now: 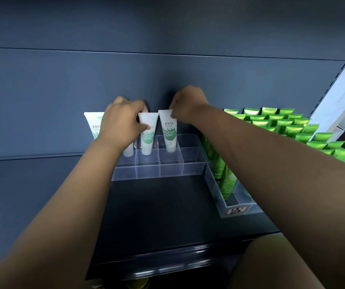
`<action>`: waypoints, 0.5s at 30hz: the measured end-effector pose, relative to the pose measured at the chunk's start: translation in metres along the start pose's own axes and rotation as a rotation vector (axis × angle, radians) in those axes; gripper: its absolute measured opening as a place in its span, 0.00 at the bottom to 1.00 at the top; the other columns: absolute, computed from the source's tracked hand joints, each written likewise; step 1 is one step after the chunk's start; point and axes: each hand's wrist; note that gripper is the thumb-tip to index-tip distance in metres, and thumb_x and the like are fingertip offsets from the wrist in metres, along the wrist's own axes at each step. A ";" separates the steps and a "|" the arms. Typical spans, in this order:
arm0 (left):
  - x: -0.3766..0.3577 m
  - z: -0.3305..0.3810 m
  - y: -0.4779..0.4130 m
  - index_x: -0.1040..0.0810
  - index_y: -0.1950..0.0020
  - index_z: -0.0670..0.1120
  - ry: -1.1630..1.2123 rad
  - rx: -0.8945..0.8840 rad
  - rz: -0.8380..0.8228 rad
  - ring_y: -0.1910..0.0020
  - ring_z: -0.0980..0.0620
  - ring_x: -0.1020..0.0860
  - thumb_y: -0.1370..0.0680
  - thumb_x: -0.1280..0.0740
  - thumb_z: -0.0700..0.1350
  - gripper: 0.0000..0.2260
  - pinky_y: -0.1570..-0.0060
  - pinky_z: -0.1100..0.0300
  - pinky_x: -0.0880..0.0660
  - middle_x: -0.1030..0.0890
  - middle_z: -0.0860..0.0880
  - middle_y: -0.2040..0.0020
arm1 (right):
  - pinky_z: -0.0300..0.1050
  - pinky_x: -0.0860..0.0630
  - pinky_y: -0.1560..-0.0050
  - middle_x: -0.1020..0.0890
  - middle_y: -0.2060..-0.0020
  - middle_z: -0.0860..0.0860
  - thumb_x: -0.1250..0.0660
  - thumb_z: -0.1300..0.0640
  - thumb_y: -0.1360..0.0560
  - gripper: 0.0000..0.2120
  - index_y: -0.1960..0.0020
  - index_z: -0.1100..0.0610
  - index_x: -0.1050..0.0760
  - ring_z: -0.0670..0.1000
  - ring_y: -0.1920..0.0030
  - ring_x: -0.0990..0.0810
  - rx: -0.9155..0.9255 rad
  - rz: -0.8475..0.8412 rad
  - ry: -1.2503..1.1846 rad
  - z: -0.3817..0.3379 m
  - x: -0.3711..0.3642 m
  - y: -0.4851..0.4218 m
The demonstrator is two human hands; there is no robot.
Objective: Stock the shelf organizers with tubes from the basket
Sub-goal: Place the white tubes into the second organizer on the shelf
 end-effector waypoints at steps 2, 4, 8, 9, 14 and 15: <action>-0.002 -0.004 0.001 0.19 0.52 0.48 -0.020 -0.010 -0.001 0.45 0.45 0.26 0.32 0.20 0.46 0.13 0.53 0.53 0.29 0.27 0.57 0.62 | 0.47 0.17 0.46 0.14 0.53 0.53 0.32 0.62 0.26 0.09 0.50 0.58 0.15 0.54 0.51 0.16 -0.020 -0.017 -0.010 0.001 -0.002 -0.001; -0.003 -0.007 0.000 0.19 0.52 0.48 -0.025 -0.001 0.003 0.45 0.44 0.27 0.32 0.20 0.46 0.13 0.52 0.53 0.30 0.27 0.57 0.62 | 0.47 0.17 0.47 0.13 0.55 0.53 0.30 0.61 0.28 0.08 0.51 0.58 0.14 0.54 0.53 0.15 -0.043 -0.054 -0.022 0.003 -0.004 -0.002; -0.002 -0.009 -0.003 0.18 0.52 0.52 -0.065 0.009 0.016 0.44 0.45 0.28 0.29 0.23 0.48 0.08 0.45 0.51 0.32 0.23 0.57 0.60 | 0.47 0.17 0.47 0.13 0.56 0.53 0.30 0.60 0.28 0.07 0.52 0.58 0.14 0.54 0.54 0.15 -0.086 -0.084 -0.058 0.008 -0.008 -0.003; -0.002 -0.009 -0.004 0.17 0.52 0.53 -0.065 0.011 0.026 0.44 0.45 0.28 0.27 0.25 0.48 0.06 0.44 0.51 0.33 0.22 0.57 0.60 | 0.48 0.17 0.46 0.13 0.56 0.53 0.30 0.60 0.28 0.07 0.52 0.58 0.14 0.54 0.53 0.15 -0.095 -0.081 -0.081 0.009 -0.008 -0.003; -0.004 -0.009 -0.008 0.17 0.52 0.55 0.002 0.055 0.050 0.46 0.51 0.30 0.23 0.29 0.48 0.02 0.45 0.54 0.41 0.18 0.56 0.56 | 0.51 0.17 0.46 0.13 0.54 0.55 0.28 0.61 0.29 0.09 0.50 0.58 0.15 0.56 0.51 0.14 -0.168 -0.115 -0.224 0.012 -0.006 -0.003; -0.005 -0.010 -0.007 0.17 0.52 0.55 0.021 0.070 0.049 0.47 0.53 0.32 0.23 0.29 0.48 0.02 0.45 0.53 0.41 0.18 0.56 0.56 | 0.51 0.17 0.45 0.14 0.53 0.55 0.27 0.61 0.30 0.10 0.49 0.58 0.15 0.56 0.50 0.14 -0.196 -0.125 -0.291 0.013 -0.005 -0.003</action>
Point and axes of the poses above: each hand's wrist, its own y-axis away from the middle knuckle, its own x-axis out of the back of the hand, z = x × y
